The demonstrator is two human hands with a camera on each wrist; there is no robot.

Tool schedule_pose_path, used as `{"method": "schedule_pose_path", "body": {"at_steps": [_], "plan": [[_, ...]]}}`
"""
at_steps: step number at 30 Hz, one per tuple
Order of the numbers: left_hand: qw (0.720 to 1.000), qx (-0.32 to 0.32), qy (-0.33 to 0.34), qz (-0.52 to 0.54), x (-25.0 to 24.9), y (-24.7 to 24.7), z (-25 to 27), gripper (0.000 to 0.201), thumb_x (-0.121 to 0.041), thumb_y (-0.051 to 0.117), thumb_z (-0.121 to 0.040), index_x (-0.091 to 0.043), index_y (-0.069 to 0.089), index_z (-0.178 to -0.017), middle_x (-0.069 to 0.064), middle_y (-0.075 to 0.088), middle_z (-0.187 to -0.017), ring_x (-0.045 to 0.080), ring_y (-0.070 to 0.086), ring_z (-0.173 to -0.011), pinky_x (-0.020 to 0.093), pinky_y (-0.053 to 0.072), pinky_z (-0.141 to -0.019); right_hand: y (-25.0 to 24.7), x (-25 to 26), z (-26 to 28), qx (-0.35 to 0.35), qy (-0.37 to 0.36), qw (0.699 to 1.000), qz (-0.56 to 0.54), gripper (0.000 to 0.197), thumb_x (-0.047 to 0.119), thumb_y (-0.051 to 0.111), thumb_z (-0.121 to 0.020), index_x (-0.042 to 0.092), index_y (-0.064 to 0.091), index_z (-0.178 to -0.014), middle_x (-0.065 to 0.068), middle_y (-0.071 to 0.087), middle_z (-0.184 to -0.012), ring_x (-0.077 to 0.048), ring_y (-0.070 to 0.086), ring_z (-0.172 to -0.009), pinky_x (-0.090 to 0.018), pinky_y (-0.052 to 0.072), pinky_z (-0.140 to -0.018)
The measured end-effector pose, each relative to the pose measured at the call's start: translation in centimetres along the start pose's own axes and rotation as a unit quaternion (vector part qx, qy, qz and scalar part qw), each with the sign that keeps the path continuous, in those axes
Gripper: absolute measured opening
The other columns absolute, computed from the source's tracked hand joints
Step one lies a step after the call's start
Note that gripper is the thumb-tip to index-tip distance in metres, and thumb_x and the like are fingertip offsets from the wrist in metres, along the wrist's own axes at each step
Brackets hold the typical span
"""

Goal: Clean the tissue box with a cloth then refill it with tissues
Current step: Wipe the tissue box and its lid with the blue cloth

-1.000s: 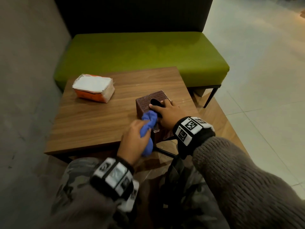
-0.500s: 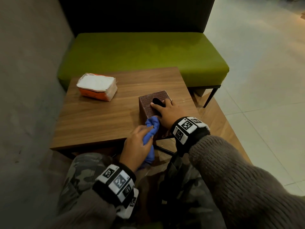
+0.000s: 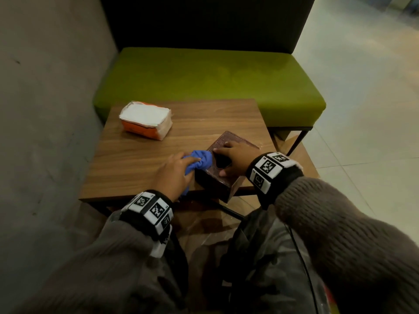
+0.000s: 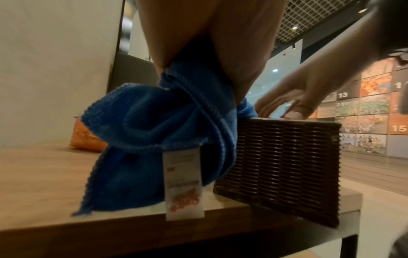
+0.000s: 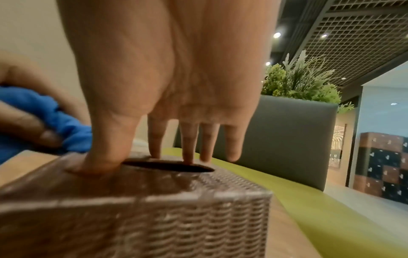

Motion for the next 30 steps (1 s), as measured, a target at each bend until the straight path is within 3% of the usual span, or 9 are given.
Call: {"method": "schedule_pose_path", "body": {"at_steps": [2,6,9,11,16,23,26,28,30], "plan": [[0.999,-0.032,-0.027,0.032,0.2,0.4,-0.5,0.033,-0.009,0.059,-0.084,-0.016,0.065,-0.116,0.01,0.057,-0.119,0.029,0.054,-0.106,0.034,0.043,-0.083,0.7,0.2,-0.3,-0.014,0.005,0.999,-0.046,0.078,0.05,0.064,-0.087,0.033,0.024,-0.152,-0.008,0.027,-0.154,-0.034,0.028,-0.14,-0.048,0.032,-0.112],[0.989,-0.075,-0.03,0.125,-1.3,2.2,2.0,0.03,-0.008,0.062,-0.084,-0.009,0.065,-0.114,0.011,0.055,-0.105,0.022,0.056,-0.091,0.016,0.033,-0.072,1.6,0.3,-0.6,-0.069,0.023,0.997,-0.002,0.076,0.062,0.052,-0.088,0.037,0.02,-0.152,-0.008,0.024,-0.157,-0.035,0.015,-0.145,-0.049,0.018,-0.118],[0.987,-0.05,-0.003,0.153,-2.0,3.1,4.1,0.03,-0.009,0.061,-0.085,-0.009,0.064,-0.115,0.007,0.055,-0.105,0.013,0.054,-0.091,0.02,0.037,-0.075,1.5,-0.1,-0.6,-0.039,0.012,0.999,-0.031,0.074,0.058,0.052,-0.091,0.037,0.017,-0.153,-0.008,0.016,-0.16,-0.034,0.007,-0.148,-0.048,0.014,-0.12],[0.982,-0.067,-0.043,0.171,-1.4,2.6,2.7,0.03,-0.006,0.059,-0.086,-0.009,0.064,-0.115,0.008,0.058,-0.109,0.013,0.054,-0.095,0.019,0.037,-0.078,1.4,-0.4,-0.6,-0.019,0.01,0.999,-0.048,0.071,0.054,0.051,-0.093,0.039,0.015,-0.153,-0.008,0.012,-0.161,-0.036,0.008,-0.147,-0.047,0.014,-0.12],[0.974,-0.097,-0.11,0.171,-0.2,1.6,-1.0,0.024,-0.005,0.058,-0.086,-0.006,0.068,-0.107,0.018,0.062,-0.107,0.029,0.06,-0.098,0.018,0.036,-0.076,1.1,-0.4,-1.0,-0.002,0.024,0.998,-0.057,0.065,0.046,0.052,-0.096,0.044,0.018,-0.151,-0.005,0.01,-0.161,-0.035,0.009,-0.146,-0.05,0.018,-0.119],[0.981,-0.018,-0.004,0.192,-3.2,3.3,5.1,0.026,-0.006,0.06,-0.086,-0.008,0.065,-0.112,0.005,0.058,-0.103,0.012,0.056,-0.094,0.018,0.043,-0.08,1.2,-0.4,-0.9,-0.002,0.024,0.999,-0.047,0.062,0.044,0.048,-0.098,0.045,0.016,-0.151,-0.006,0.009,-0.161,-0.036,0.009,-0.146,-0.05,0.021,-0.118],[0.979,-0.049,-0.063,0.189,-1.4,2.4,2.1,0.02,-0.009,0.057,-0.086,-0.009,0.067,-0.103,0.008,0.063,-0.099,0.019,0.059,-0.09,0.023,0.042,-0.074,0.3,-0.3,-0.6,0.008,0.018,0.999,-0.026,0.064,0.037,0.049,-0.099,0.04,0.015,-0.153,-0.012,0.013,-0.159,-0.039,0.015,-0.143,-0.043,0.018,-0.117],[0.976,-0.081,-0.096,0.176,-0.4,1.7,0.2,0.02,-0.017,0.054,-0.083,-0.01,0.069,-0.094,0.012,0.065,-0.094,0.028,0.062,-0.087,0.032,0.046,-0.073,0.0,-0.2,-0.6,0.012,0.021,0.999,-0.026,0.065,0.035,0.051,-0.098,0.04,0.017,-0.152,-0.013,0.014,-0.158,-0.04,0.017,-0.142,-0.042,0.02,-0.116],[0.978,-0.082,-0.096,0.164,-1.1,1.8,0.5,0.02,-0.015,0.055,-0.084,-0.011,0.069,-0.097,0.012,0.065,-0.099,0.027,0.062,-0.091,0.035,0.047,-0.077,0.1,-0.1,-0.6,0.006,0.026,0.999,-0.034,0.065,0.034,0.054,-0.097,0.042,0.019,-0.152,-0.012,0.015,-0.157,-0.041,0.016,-0.142,-0.044,0.021,-0.116]]}}
Point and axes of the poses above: each hand's wrist, its own z-axis away from the middle knuckle, its own y-axis out of the palm, x = y × z, the point moved 1 cm from there along -z, towards the middle knuckle
